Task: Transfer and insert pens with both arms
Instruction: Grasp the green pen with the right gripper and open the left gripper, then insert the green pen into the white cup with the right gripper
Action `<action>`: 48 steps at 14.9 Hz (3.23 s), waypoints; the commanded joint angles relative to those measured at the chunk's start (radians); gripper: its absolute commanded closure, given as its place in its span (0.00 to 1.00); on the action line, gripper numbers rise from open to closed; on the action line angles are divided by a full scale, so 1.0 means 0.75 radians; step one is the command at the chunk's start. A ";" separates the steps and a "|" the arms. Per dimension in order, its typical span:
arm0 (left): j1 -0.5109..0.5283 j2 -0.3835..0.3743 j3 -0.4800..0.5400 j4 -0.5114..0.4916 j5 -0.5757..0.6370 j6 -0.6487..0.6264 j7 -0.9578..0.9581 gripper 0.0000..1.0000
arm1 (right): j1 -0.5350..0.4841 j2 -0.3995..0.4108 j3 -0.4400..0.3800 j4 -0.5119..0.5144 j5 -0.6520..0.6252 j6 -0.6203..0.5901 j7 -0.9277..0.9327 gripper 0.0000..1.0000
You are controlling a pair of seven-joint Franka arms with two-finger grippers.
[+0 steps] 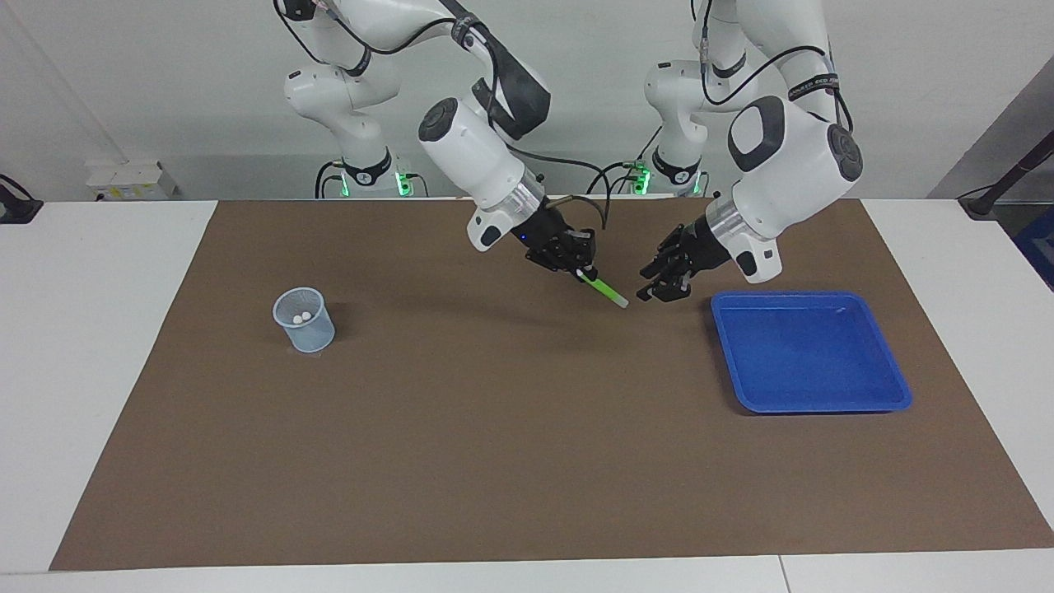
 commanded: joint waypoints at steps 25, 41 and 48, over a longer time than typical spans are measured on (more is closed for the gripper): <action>0.248 -0.082 0.038 0.102 0.664 -0.305 1.771 0.00 | -0.768 -0.406 0.011 -0.354 -0.842 -0.586 -1.681 1.00; 0.264 -0.196 0.038 0.184 0.748 -0.303 1.759 0.00 | -0.686 -0.398 0.023 -0.263 -0.676 -0.619 -1.503 0.00; 0.262 -0.238 0.044 0.219 0.748 -0.379 1.759 0.00 | -0.686 -0.349 0.021 -0.117 -0.685 -0.717 -1.310 0.00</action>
